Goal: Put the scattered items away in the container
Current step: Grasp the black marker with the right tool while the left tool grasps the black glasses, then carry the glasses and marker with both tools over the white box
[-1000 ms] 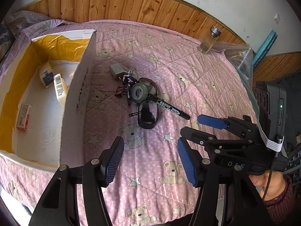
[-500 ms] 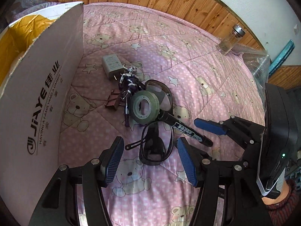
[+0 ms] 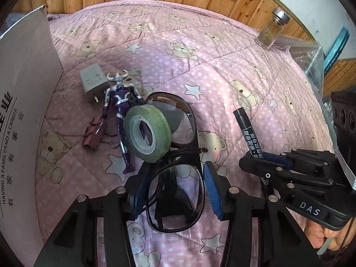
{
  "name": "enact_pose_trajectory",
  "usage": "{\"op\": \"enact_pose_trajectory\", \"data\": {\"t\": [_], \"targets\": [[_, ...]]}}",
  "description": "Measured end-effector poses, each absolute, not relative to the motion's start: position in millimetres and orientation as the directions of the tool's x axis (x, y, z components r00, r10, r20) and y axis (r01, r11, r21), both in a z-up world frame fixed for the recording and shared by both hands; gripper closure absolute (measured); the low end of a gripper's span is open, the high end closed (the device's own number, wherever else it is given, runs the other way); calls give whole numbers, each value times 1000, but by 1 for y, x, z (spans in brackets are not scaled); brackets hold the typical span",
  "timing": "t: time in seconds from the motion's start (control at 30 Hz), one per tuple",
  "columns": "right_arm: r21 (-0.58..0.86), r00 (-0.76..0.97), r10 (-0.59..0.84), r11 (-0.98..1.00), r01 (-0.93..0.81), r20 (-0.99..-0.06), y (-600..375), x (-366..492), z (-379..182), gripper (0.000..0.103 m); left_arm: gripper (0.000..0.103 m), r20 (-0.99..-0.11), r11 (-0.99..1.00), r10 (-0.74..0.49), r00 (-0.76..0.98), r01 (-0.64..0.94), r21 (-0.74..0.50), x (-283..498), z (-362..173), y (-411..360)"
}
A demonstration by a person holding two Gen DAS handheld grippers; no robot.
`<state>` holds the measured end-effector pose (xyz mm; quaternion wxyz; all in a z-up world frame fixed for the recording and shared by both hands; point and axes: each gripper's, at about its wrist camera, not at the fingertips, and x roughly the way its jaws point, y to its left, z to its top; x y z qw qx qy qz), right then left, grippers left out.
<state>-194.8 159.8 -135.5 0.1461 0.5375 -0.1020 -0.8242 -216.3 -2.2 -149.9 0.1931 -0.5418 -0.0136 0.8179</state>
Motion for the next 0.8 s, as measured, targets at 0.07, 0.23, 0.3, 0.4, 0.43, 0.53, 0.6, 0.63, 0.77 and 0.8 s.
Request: {"op": "enact_pose_trajectory", "data": {"t": [0.07, 0.23, 0.3, 0.4, 0.43, 0.53, 0.6, 0.63, 0.77, 0.8], "targets": [[335, -388, -357, -934, 126, -850, 160, -195, -136, 89, 45, -884, -933, 296, -362, -306, -188, -218, -151, 8], [368, -402, -381, -923, 112, -833, 165, -197, -139, 89, 52, -879, -938, 250, -405, -327, -116, -223, -151, 26], [372, -408, -384, -922, 112, -828, 166, -196, -139, 89, 53, -879, -934, 267, -394, -331, -135, -226, -149, 25], [405, -414, -402, -910, 85, -816, 169, -195, -141, 89, 53, -877, -921, 297, -379, -354, -159, -223, -144, 23], [417, -418, -407, -906, 71, -812, 172, -193, -140, 89, 53, -876, -919, 301, -378, -361, -160, -221, -141, 21], [445, -437, -413, -895, 31, -799, 173, -188, -136, 89, 53, -873, -915, 312, -374, -367, -170, -213, -135, 18], [466, -448, -420, -885, 8, -789, 172, -183, -132, 89, 53, -870, -911, 329, -367, -367, -190, -205, -129, 14], [469, -454, -418, -883, 1, -787, 172, -179, -128, 89, 53, -866, -905, 346, -360, -372, -207, -203, -125, 12], [492, -472, -417, -870, -41, -777, 172, -165, -117, 89, 64, -816, -863, 449, -363, -411, -293, -192, -100, 5], [486, -479, -404, -872, -57, -780, 173, -161, -114, 89, 96, -804, -848, 479, -353, -421, -321, -193, -95, 3]]}}
